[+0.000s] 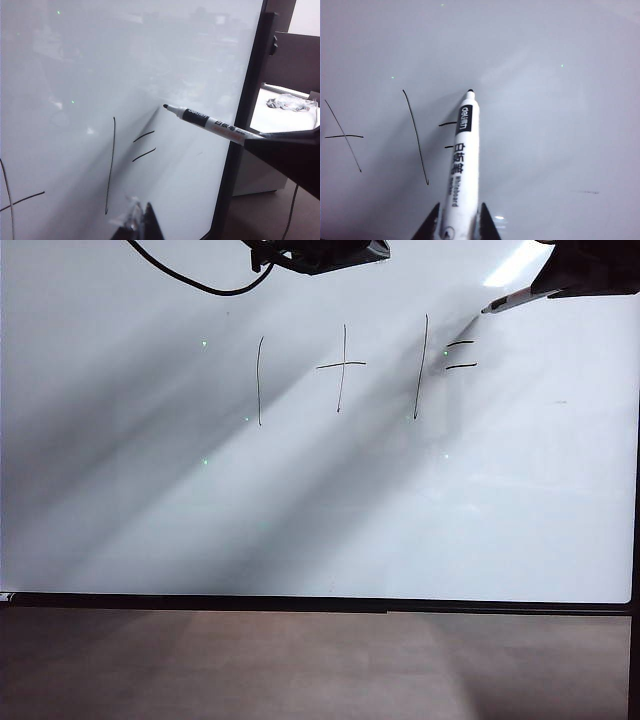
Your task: Reach to the right to find the marker pen, pick it up, and write the answer to the math problem on the whiteboard.
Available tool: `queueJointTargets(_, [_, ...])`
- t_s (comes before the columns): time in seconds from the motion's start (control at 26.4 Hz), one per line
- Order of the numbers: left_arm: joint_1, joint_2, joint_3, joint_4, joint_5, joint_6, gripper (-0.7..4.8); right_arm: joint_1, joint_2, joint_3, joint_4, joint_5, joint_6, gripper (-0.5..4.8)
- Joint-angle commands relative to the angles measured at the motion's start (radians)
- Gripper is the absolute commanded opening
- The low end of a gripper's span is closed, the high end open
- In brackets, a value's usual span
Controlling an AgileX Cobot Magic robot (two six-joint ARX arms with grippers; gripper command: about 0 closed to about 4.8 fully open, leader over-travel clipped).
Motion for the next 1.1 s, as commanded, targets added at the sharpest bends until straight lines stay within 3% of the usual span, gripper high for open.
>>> queueJointTargets(0.04, [-0.001, -0.004, 0.002, 0.013, 0.001, 0.007, -0.04, 0.005, -0.003, 0.004, 0.011, -0.001, -0.005, -0.03])
queueJointTargets(0.83, [-0.001, -0.004, 0.002, 0.012, 0.001, 0.008, -0.05, 0.002, 0.035, 0.004, 0.056, 0.024, -0.018, -0.03])
queueJointTargets(1.1, [-0.001, -0.004, 0.002, 0.011, 0.001, 0.008, -0.04, -0.047, 0.031, 0.004, 0.048, 0.031, -0.014, -0.03])
